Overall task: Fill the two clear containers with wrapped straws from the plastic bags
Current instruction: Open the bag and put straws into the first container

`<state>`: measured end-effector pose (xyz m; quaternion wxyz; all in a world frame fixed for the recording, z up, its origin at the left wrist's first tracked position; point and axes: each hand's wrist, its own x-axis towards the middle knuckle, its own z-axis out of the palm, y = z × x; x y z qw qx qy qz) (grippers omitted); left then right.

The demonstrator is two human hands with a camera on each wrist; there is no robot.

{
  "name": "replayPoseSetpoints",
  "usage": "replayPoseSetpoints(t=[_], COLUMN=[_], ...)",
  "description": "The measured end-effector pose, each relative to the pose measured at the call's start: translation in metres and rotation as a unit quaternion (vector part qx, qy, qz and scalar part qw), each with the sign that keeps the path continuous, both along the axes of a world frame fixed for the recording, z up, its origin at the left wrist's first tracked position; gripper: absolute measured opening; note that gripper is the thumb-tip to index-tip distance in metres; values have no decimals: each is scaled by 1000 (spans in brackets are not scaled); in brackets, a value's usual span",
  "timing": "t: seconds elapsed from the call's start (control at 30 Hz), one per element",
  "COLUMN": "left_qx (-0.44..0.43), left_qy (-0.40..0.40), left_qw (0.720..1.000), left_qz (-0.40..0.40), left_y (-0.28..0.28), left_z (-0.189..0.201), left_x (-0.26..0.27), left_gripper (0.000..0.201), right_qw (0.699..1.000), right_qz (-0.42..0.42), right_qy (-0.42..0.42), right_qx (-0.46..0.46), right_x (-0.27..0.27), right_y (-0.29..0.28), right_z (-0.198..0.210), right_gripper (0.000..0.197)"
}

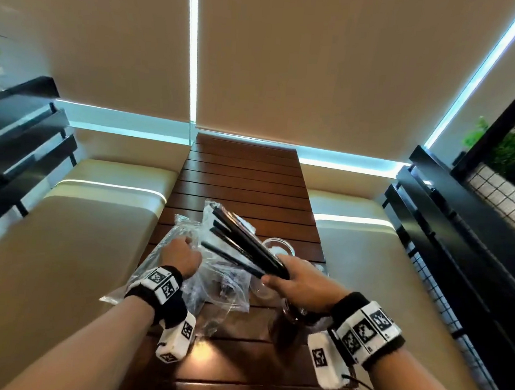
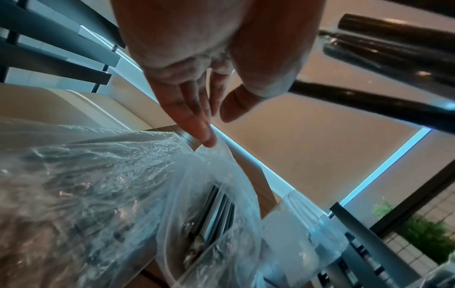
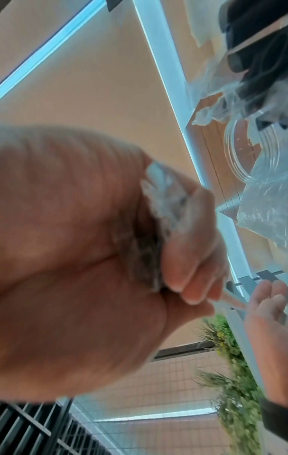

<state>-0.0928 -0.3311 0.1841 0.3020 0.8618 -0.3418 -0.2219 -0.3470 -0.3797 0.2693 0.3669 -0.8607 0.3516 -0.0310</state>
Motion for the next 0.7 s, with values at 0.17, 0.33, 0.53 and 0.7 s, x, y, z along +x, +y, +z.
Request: replayPoseSetpoints(t=[0.17,0.33,0.53,0.7], left_qx=[-216,-285,-307,-259], left_qy=[340,461,233,53], left_qw=[911,838,923,964], left_qz=[-95,-65,24,-28], left_y=[18,16,9,10], left_z=[48,89,94,87], left_x=[-21,-64,-67,-56], left_gripper=[39,28,22,35], right_qw=[986,981,989,903], right_qz=[-87,-79,15,-163], right_qy=[-116,-154,-100,-382], right_qx=[-82,-82,-109,-107], right_x=[31,75,77,49], right_y=[6,26,21,-2], right_z=[-20,-51,-31,50], right_gripper=[16,48,53,21])
